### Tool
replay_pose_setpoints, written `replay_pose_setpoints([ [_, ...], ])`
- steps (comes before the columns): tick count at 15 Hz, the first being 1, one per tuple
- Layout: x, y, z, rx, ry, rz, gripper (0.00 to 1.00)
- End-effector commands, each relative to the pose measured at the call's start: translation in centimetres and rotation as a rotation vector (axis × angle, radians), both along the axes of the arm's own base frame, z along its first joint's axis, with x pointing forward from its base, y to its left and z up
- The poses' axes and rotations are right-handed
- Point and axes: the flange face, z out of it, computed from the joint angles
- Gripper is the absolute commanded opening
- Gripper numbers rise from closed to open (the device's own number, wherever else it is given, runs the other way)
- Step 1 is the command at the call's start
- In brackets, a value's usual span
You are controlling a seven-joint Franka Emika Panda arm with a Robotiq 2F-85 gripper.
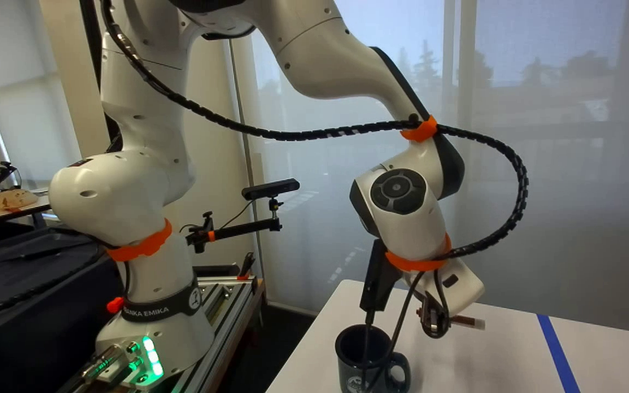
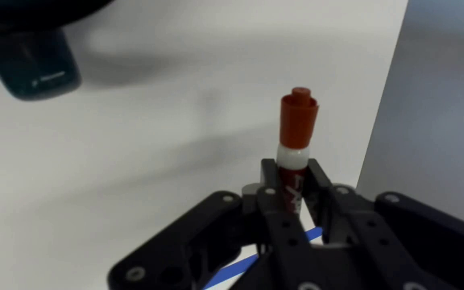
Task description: Put the marker on the table
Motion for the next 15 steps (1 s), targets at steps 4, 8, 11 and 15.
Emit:
replay_pose_setpoints([
  [4, 2.8, -0.2, -1.8, -0.167, -0.078, 0.07, 0.05],
  [8, 4.0, -0.5, -2.7, -0.251, -0.099, 0.107, 0.05],
  [11, 4.7, -1.1, -3.8, -0.307, -0.099, 0.114, 0.05],
  [15, 5.2, -1.7, -5.7, -0.367, -0.076, 0.098, 0.05],
])
